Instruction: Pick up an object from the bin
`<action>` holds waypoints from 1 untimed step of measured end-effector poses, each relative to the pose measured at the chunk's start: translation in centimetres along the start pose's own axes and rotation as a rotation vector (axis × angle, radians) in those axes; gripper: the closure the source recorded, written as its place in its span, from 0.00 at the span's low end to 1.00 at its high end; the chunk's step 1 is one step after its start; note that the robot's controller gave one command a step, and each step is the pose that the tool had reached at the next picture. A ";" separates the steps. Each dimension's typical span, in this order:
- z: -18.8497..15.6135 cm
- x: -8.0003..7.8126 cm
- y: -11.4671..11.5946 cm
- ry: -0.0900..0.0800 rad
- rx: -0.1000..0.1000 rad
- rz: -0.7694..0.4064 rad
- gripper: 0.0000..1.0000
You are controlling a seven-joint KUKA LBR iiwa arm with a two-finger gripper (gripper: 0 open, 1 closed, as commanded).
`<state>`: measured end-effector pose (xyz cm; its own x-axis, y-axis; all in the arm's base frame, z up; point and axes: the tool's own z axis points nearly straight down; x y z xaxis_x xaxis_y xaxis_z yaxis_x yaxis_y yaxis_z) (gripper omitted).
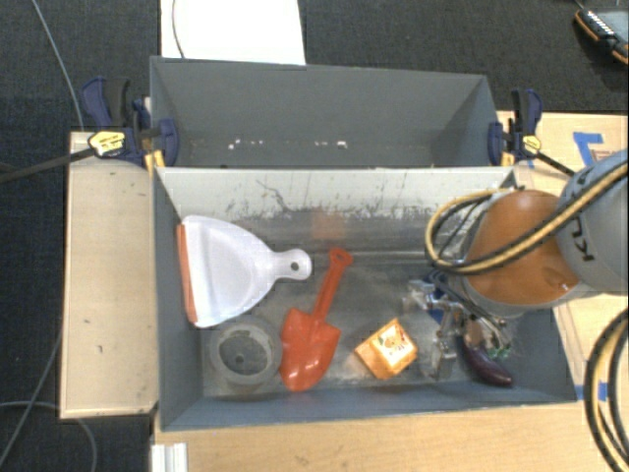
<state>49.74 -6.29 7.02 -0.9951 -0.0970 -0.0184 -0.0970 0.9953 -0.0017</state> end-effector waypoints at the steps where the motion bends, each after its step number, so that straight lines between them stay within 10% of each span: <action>1: 0.0 1.5 5.6 0.005 -0.004 0.209 0.00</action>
Offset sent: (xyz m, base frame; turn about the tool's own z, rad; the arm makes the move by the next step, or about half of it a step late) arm -0.0128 0.0607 -0.0002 0.1056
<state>47.72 -0.90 6.99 -0.9937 0.1113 -0.0124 0.1112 0.9938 0.0057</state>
